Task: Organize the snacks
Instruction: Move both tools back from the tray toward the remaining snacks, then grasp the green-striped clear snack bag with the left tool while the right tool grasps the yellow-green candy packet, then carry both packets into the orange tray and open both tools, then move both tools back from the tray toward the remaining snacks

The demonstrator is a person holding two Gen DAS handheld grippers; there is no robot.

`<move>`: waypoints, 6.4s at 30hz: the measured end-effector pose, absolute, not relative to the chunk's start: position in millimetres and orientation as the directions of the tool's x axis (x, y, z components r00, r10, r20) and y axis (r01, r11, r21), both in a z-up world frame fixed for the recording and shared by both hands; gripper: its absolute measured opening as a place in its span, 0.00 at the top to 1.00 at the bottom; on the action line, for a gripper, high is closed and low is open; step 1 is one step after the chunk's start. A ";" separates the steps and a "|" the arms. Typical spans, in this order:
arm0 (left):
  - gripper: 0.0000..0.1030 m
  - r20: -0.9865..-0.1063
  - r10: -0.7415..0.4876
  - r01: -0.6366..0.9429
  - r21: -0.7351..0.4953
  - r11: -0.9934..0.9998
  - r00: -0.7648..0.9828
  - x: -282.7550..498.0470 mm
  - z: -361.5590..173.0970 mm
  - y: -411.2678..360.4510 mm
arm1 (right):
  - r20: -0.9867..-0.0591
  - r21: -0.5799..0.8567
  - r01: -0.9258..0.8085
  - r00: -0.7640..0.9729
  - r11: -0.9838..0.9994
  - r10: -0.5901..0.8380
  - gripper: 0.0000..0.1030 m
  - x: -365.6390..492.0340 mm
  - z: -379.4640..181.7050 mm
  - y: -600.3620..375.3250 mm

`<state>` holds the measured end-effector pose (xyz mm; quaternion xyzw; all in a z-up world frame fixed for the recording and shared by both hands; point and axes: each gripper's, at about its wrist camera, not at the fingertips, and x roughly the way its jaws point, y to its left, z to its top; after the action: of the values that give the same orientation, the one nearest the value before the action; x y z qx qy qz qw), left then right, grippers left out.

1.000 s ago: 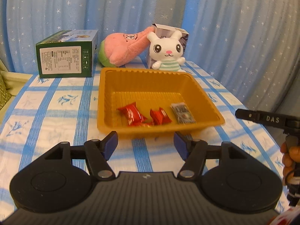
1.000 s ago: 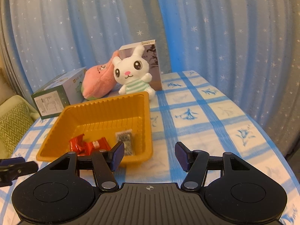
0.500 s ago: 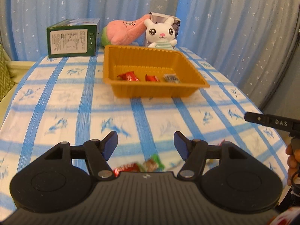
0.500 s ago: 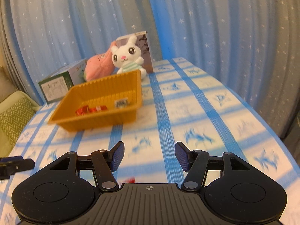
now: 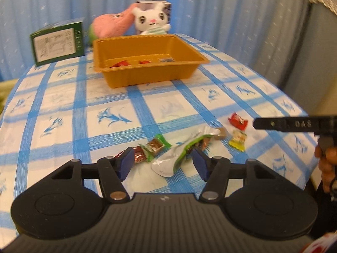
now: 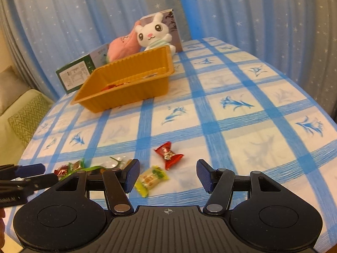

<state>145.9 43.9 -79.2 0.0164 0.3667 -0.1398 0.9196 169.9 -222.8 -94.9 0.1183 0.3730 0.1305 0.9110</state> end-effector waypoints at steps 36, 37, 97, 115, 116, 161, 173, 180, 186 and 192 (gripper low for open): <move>0.79 -0.777 -0.308 0.296 -0.164 0.941 0.549 198.5 -108.0 19.4 | -0.685 0.308 -0.211 0.628 0.928 0.370 0.57 184.3 -114.7 -196.1; 0.80 -0.775 -0.309 0.280 -0.177 0.944 0.552 196.7 -108.0 20.8 | -0.686 0.310 -0.207 0.628 0.928 0.369 0.59 185.1 -115.6 -194.7; 0.81 -0.607 -0.275 0.183 -0.210 0.960 0.746 228.8 -44.5 21.8 | -0.559 0.049 -0.288 0.785 0.956 0.266 0.79 205.7 -59.4 -170.3; 0.81 -0.553 -0.272 0.138 -0.272 0.952 0.788 293.8 -19.9 37.7 | -0.525 0.074 -0.341 0.786 0.937 0.327 0.79 289.6 -30.1 -169.5; 0.81 -0.552 -0.271 0.133 -0.277 0.952 0.788 298.2 -20.1 40.3 | -0.523 0.076 -0.345 0.785 0.935 0.332 0.79 293.8 -29.5 -168.3; 0.70 -0.588 -0.202 -0.047 -0.380 0.924 0.783 395.4 -57.2 113.3 | -0.547 0.186 -0.338 0.744 0.923 0.383 0.79 398.3 -56.1 -137.2; 0.70 -0.597 -0.201 -0.020 -0.342 0.939 0.776 393.0 -56.8 105.9 | -0.537 0.217 -0.326 0.748 0.920 0.391 0.79 400.0 -55.0 -143.0; 0.70 -0.601 -0.202 -0.017 -0.339 0.941 0.773 393.4 -58.0 105.0 | -0.526 0.232 -0.330 0.749 0.915 0.403 0.79 399.3 -55.0 -143.9; 0.65 -0.604 -0.198 -0.016 -0.330 0.944 0.772 392.5 -57.7 104.6 | -0.485 0.313 -0.347 0.742 0.884 0.463 0.49 400.9 -53.9 -150.0; 0.63 -0.608 -0.194 -0.008 -0.313 0.950 0.769 391.9 -57.9 102.0 | -0.474 0.316 -0.311 0.767 0.896 0.434 0.44 401.1 -51.8 -158.8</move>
<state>391.9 102.0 -57.9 -0.1505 0.3358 -0.0503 0.9285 401.1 -158.8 -51.8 0.1102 0.2773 0.1995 0.9333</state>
